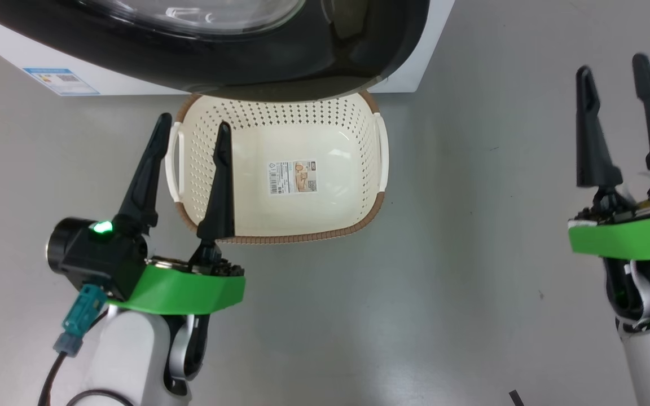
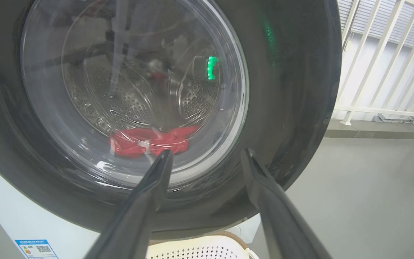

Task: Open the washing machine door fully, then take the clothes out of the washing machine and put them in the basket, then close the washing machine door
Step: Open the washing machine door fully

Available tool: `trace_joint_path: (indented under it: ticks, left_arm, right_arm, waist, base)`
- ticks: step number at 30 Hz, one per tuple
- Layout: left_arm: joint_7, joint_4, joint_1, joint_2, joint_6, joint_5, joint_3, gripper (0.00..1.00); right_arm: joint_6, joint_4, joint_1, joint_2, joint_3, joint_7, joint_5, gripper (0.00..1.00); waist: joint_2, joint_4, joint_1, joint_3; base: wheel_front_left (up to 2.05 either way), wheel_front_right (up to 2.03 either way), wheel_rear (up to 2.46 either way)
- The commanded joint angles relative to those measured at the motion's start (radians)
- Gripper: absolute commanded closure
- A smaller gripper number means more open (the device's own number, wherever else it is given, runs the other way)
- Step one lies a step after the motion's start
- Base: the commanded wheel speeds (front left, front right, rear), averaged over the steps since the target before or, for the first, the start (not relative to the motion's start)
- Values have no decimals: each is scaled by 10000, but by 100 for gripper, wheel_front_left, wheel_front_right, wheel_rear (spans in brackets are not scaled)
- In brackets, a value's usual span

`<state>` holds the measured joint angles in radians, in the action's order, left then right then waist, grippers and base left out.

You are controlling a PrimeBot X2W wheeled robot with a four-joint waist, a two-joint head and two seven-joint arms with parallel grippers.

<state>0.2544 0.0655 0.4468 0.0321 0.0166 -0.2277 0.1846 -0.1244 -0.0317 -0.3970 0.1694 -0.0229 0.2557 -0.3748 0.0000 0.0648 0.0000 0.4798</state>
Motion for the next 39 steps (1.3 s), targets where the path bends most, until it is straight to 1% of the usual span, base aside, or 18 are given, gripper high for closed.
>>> trace_joint_path:
  ticks: [1, 13, 34, 35, 36, 37, 39]
  left_arm:
    - [74, -264, -269, 181, -43, 164, -333, 0]
    - [74, -259, -320, 181, -85, 205, -353, 0]
    - [74, -254, -352, 181, -143, 276, -391, 0]
    - [74, -255, -348, 181, -149, 276, -388, 0]
    - [74, -256, -345, 181, -153, 277, -387, 0]
    - [74, -258, -341, 181, -154, 274, -385, 0]
    - [74, -260, -333, 181, -150, 273, -382, 0]
  right_arm:
    - [-63, 332, 247, -80, 109, 60, 86, 0]
    - [-63, 535, 586, -331, 15, 60, 158, 0]
    - [-63, 492, 592, -341, 168, 60, 24, 0]
    - [-63, 484, 582, -362, 177, 60, -31, 31]
    - [-63, 469, 560, -395, 200, 60, -153, 81]
    - [-63, 437, 512, -446, 208, 60, -392, 100]
    - [-63, 302, 335, -644, 178, 60, -1541, 100]
  waist:
    - [0, 1, 0, -25]
    - [0, 60, 0, -73]
    - [0, -13, 0, -75]
    - [0, -12, 0, -72]
    - [0, -13, 0, -69]
    - [0, -12, 0, -65]
    - [0, -10, 0, -61]
  base:
    - [0, 0, 0]
    - [0, 0, 0]
    - [0, 0, 0]
    - [0, 0, 0]
    - [0, 0, 0]
    - [0, 0, 0]
    - [0, 0, 0]
